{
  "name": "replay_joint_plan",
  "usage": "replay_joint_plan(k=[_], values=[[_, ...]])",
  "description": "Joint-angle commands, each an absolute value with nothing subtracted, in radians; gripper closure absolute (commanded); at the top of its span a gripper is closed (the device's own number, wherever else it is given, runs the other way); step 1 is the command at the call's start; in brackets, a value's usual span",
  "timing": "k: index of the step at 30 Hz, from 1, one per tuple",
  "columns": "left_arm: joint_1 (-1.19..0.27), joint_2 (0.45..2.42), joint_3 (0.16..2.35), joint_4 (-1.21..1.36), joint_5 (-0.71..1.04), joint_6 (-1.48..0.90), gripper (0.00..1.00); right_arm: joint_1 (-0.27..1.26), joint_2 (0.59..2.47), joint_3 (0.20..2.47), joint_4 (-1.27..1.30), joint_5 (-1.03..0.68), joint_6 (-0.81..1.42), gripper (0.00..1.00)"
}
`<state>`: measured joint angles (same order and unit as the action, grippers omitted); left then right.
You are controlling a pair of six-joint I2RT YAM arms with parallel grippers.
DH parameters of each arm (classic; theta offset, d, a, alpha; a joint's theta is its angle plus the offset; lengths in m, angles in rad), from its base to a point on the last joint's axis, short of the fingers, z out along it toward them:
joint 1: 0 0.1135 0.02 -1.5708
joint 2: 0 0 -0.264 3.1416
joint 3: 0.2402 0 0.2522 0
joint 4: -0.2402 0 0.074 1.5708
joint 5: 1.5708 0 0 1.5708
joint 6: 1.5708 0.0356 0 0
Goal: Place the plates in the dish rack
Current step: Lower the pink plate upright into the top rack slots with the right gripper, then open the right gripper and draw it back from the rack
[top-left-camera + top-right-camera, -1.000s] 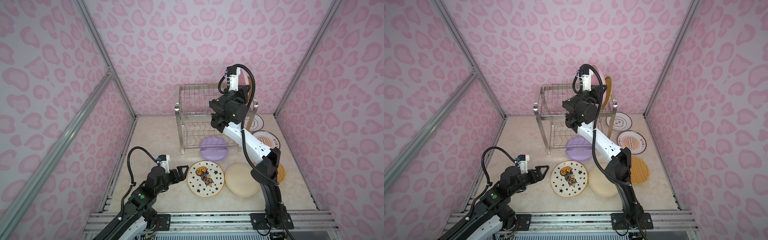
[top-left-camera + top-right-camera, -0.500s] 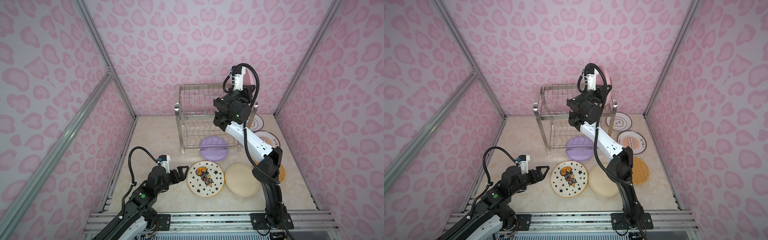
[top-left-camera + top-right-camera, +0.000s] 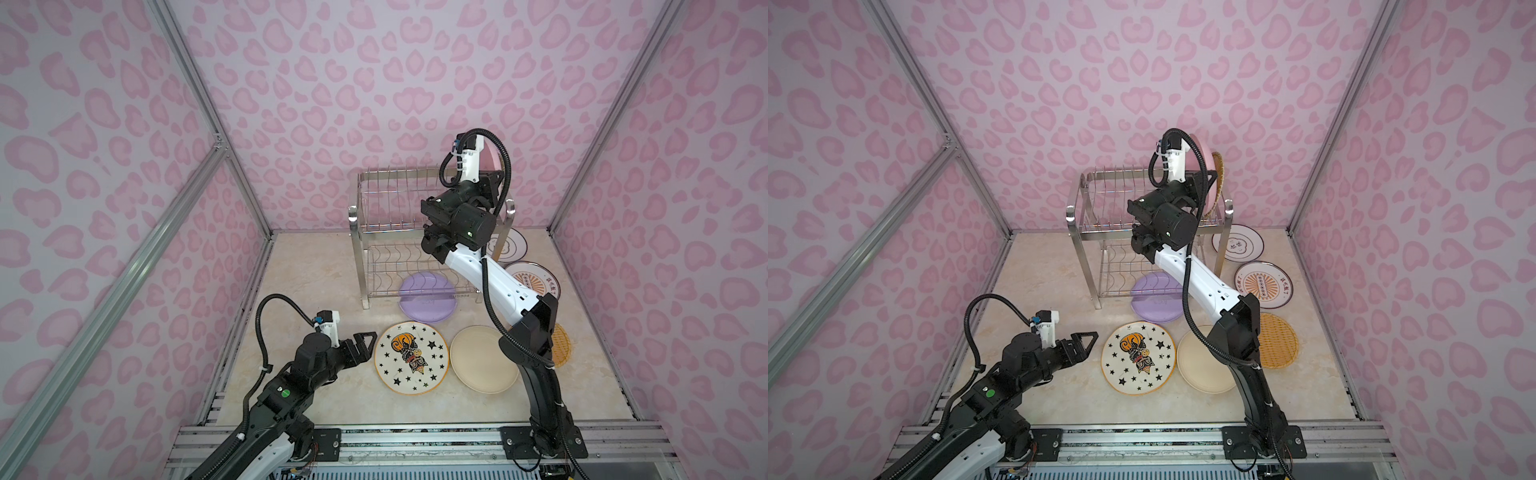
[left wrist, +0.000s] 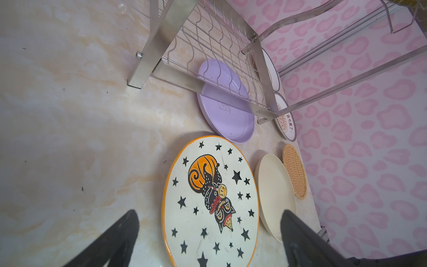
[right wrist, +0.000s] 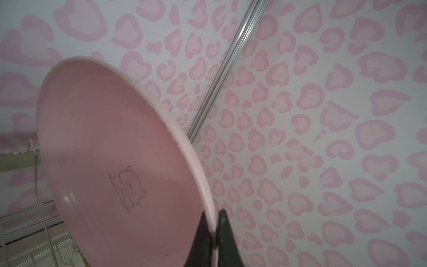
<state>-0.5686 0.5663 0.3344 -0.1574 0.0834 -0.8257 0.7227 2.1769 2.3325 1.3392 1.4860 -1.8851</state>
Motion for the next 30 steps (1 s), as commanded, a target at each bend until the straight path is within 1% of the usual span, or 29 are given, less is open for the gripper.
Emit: replay_joint_plan(k=[1, 2, 11, 16, 19, 20, 21, 22, 23, 24, 26, 29, 30], values=[[-0.568, 0.556, 0.33, -0.147, 0.074, -0.812, 0.03, 0.733, 2.192, 2.322, 1.366, 1.743, -1.865, 0.92], [-0.568, 0.551, 0.33, -0.15, 0.072, -0.811, 0.03, 0.739, 2.192, 2.317, 1.373, 1.743, -1.867, 0.9], [-0.563, 0.503, 0.325, -0.189, 0.059, -0.807, 0.03, 0.741, 2.189, 2.299, 1.428, 1.743, -1.891, 0.89], [-0.559, 0.492, 0.327, -0.21, 0.058, -0.805, 0.03, 0.723, 2.163, 2.245, 1.472, 1.743, -1.9, 0.89], [-0.56, 0.492, 0.327, -0.211, 0.054, -0.807, 0.03, 0.722, 2.152, 2.224, 1.486, 1.743, -1.905, 0.86], [-0.56, 0.493, 0.325, -0.208, 0.055, -0.81, 0.03, 0.719, 2.152, 2.222, 1.495, 1.743, -1.91, 0.83], [-0.56, 0.497, 0.326, -0.205, 0.056, -0.813, 0.03, 0.721, 2.152, 2.221, 1.505, 1.743, -1.919, 0.74], [-0.56, 0.5, 0.327, -0.202, 0.058, -0.813, 0.03, 0.722, 2.152, 2.223, 1.509, 1.743, -1.922, 0.71], [-0.56, 0.504, 0.328, -0.2, 0.057, -0.814, 0.03, 0.724, 2.152, 2.225, 1.512, 1.743, -1.926, 0.64], [-0.56, 0.508, 0.328, -0.198, 0.057, -0.816, 0.03, 0.728, 2.152, 2.227, 1.511, 1.743, -1.929, 0.51], [-0.56, 0.512, 0.33, -0.195, 0.056, -0.816, 0.03, 0.732, 2.152, 2.233, 1.515, 1.743, -1.933, 0.38], [-0.56, 0.519, 0.339, -0.198, 0.056, -0.813, 0.03, 0.739, 2.155, 2.241, 1.516, 1.743, -1.936, 0.29], [-0.56, 0.52, 0.342, -0.201, 0.056, -0.812, 0.03, 0.741, 2.154, 2.241, 1.518, 1.743, -1.936, 0.28]])
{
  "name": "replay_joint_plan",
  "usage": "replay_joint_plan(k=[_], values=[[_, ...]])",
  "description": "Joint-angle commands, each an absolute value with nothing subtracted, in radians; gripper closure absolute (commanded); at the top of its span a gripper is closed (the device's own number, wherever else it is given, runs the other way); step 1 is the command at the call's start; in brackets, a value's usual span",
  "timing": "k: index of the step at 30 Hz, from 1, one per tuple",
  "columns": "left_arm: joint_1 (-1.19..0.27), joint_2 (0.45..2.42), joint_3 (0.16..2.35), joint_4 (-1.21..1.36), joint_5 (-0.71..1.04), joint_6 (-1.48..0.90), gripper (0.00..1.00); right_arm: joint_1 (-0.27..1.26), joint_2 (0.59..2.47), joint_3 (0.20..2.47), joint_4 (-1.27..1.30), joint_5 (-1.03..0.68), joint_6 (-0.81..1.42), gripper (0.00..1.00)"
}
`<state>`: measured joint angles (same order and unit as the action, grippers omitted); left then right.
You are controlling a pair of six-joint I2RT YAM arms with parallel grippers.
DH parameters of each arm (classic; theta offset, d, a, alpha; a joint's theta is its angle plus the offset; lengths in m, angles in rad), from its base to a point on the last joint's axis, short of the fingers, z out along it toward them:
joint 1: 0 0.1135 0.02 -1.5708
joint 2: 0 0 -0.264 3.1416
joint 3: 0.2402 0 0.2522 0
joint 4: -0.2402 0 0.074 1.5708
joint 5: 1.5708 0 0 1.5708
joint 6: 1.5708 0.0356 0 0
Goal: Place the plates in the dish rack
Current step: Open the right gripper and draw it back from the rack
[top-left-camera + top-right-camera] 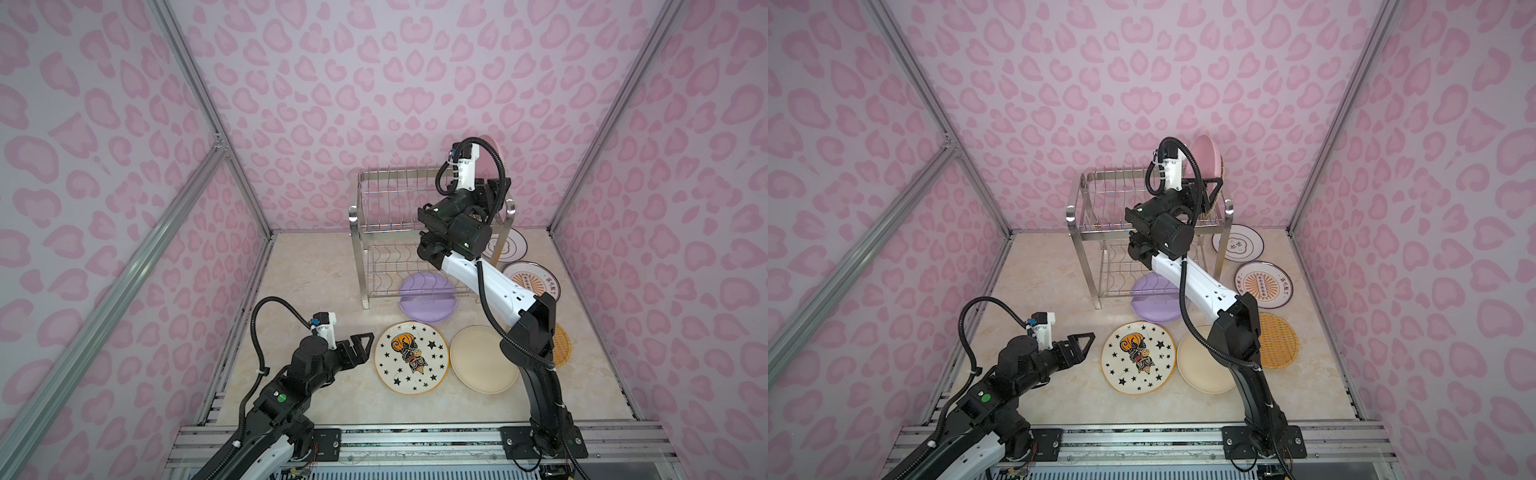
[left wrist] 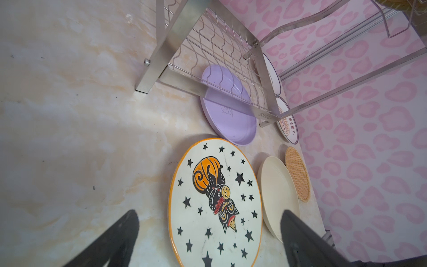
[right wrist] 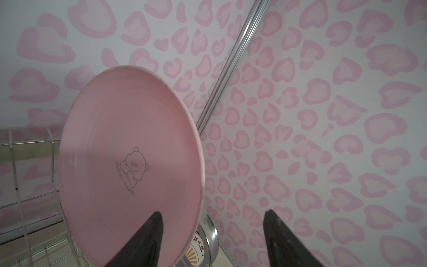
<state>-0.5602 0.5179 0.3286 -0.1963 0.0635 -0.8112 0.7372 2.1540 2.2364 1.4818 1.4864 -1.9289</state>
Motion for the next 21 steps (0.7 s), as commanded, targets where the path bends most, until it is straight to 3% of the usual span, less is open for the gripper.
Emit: replay_joint_plan(k=[1, 21], values=[[-0.56, 0.521, 0.343, -0.201, 0.054, -0.81, 0.03, 0.743, 2.155, 2.241, 1.519, 1.743, -1.937, 0.28], [-0.56, 0.534, 0.443, -0.245, 0.092, -0.759, 0.03, 0.898, 2.054, 2.275, 1.527, 1.743, -2.032, 0.1]])
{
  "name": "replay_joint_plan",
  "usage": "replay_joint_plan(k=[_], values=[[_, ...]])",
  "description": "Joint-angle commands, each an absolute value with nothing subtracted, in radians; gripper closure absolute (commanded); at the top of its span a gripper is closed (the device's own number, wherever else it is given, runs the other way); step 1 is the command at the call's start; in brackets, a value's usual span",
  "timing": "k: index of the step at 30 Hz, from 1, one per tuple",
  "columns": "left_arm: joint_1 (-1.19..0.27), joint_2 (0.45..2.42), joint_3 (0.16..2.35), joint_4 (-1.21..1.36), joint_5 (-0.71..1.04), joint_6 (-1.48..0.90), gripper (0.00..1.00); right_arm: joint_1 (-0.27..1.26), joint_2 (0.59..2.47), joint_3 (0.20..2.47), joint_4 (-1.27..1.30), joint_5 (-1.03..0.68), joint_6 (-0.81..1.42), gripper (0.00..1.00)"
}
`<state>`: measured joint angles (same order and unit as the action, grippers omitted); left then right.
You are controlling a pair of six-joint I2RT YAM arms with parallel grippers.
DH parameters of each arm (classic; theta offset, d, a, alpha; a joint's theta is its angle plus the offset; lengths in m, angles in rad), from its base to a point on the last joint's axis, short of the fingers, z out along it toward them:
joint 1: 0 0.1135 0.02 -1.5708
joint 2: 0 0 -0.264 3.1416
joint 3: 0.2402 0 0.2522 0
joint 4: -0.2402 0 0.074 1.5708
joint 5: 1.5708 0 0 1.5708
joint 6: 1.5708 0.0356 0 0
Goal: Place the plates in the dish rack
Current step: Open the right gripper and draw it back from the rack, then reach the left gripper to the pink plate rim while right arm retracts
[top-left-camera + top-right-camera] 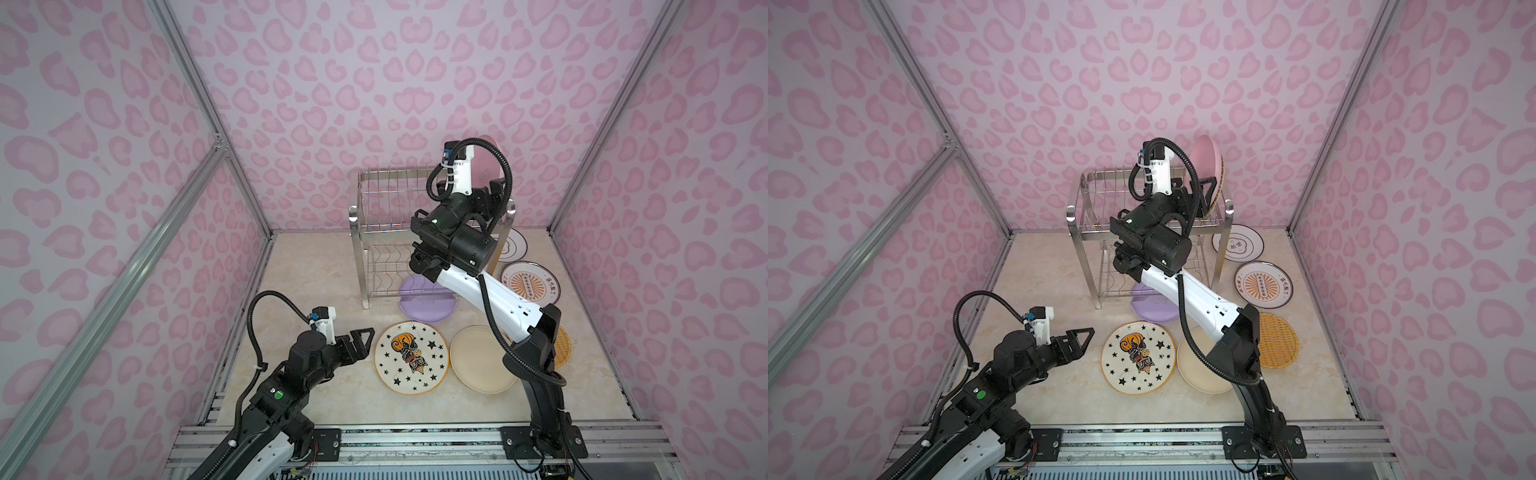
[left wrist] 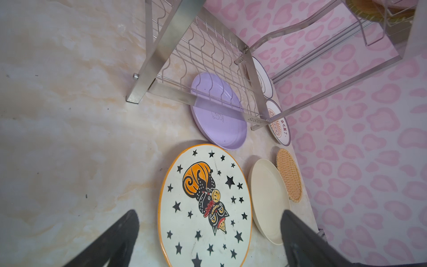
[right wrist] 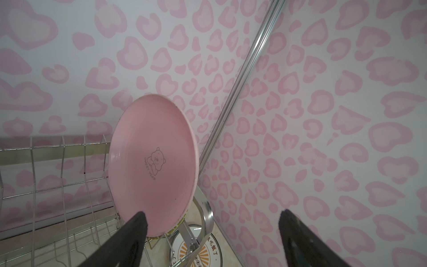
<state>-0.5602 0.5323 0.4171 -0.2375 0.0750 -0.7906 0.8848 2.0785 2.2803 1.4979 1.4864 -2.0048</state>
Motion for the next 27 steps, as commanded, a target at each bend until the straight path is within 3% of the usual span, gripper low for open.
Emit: replay_joint_plan(k=[1, 7, 23, 27], values=[[-0.56, 0.541, 0.455, -0.245, 0.097, -0.753, 0.03, 0.909, 2.038, 2.271, 1.531, 1.743, -2.042, 0.1], [-0.56, 0.626, 0.547, -0.244, 0.145, -0.719, 0.03, 0.95, 1.96, 2.243, 1.536, 1.744, -2.078, 0.04], [-0.56, 0.774, 0.749, -0.294, 0.218, -0.684, 0.03, 1.002, 1.708, 2.187, 1.552, 1.736, -2.131, 0.04], [-0.56, 0.786, 0.768, -0.286, 0.218, -0.706, 0.03, 1.111, 1.608, 2.124, 1.552, 1.593, -2.077, 0.04]])
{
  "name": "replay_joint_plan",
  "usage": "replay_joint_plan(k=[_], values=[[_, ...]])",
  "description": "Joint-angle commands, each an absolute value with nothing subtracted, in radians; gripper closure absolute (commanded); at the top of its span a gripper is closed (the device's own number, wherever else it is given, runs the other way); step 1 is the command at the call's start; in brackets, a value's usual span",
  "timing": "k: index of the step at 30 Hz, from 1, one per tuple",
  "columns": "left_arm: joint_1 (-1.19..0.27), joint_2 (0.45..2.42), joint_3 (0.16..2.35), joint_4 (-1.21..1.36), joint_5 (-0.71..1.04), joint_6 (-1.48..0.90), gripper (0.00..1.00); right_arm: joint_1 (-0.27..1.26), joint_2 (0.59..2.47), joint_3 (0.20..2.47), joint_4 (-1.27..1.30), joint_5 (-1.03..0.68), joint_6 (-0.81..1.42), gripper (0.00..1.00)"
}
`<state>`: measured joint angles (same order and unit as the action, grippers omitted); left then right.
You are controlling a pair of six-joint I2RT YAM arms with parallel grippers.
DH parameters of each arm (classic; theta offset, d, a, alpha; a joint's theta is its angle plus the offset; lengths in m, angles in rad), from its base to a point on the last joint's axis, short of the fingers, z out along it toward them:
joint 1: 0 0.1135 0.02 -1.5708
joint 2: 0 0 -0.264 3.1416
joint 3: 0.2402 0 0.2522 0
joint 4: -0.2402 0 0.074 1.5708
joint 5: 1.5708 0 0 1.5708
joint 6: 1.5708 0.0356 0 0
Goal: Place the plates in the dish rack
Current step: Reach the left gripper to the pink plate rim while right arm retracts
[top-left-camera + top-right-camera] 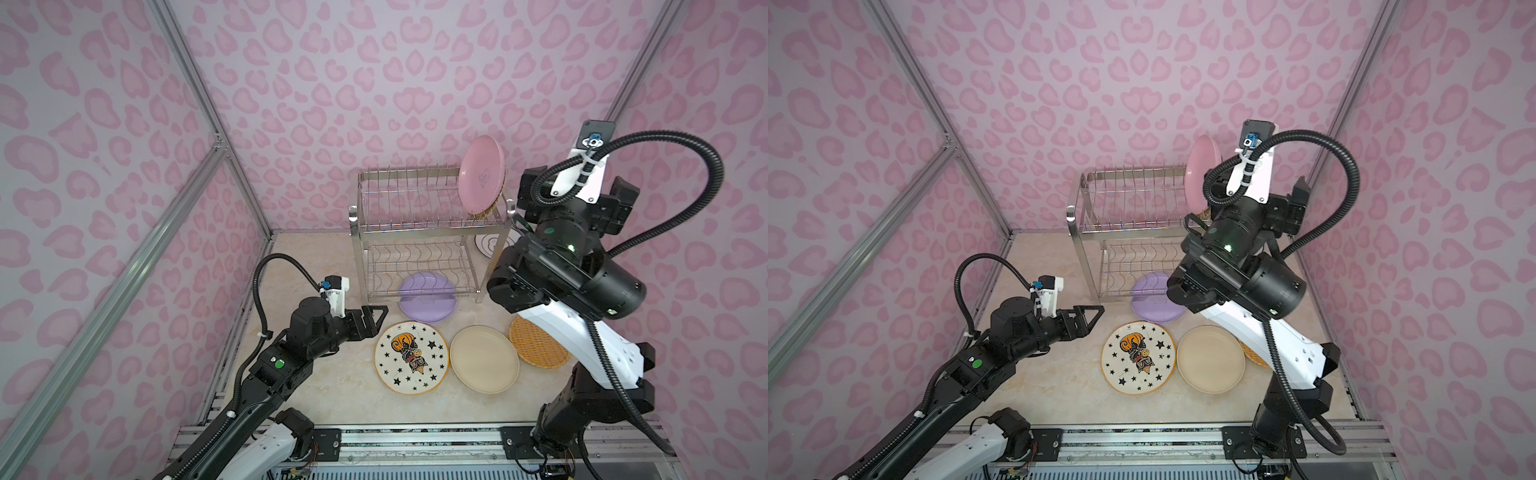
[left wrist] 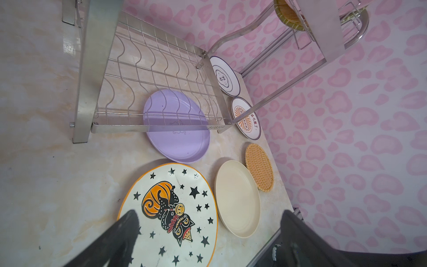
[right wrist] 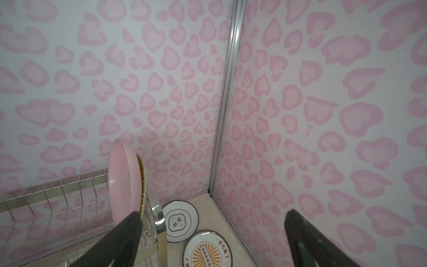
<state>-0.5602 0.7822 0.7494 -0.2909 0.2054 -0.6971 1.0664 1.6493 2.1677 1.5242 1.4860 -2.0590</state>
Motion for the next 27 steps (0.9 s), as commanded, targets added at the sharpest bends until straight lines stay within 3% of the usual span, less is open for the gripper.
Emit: replay_joint_plan(k=[1, 3, 6, 9, 10, 15, 27], values=[[-0.56, 0.787, 0.771, -0.285, 0.216, -0.71, 0.03, 1.13, 1.571, 2.072, 1.525, 1.563, -2.015, 0.04], [-0.56, 0.783, 0.773, -0.289, 0.206, -0.721, 0.03, 1.223, 1.453, 1.876, 1.308, 1.45, -1.746, 0.04], [-0.56, 0.766, 0.77, -0.3, 0.189, -0.735, 0.03, 1.285, 1.236, 1.715, 0.45, 1.267, -0.947, 0.01], [-0.56, 0.744, 0.77, -0.321, 0.169, -0.744, 0.03, 1.086, 1.088, 1.772, -0.191, 1.043, -0.281, 0.01], [-0.56, 0.733, 0.769, -0.328, 0.165, -0.746, 0.03, 0.984, 1.053, 1.763, -0.292, 0.939, -0.176, 0.01], [-0.56, 0.72, 0.798, -0.344, 0.183, -0.704, 0.03, 0.777, 1.125, 1.858, -0.616, 0.763, -0.011, 0.01], [-0.574, 0.867, 0.991, -0.296, 0.34, -0.626, 0.03, 0.475, 1.123, 1.77, -0.752, 0.402, 0.28, 0.01]])
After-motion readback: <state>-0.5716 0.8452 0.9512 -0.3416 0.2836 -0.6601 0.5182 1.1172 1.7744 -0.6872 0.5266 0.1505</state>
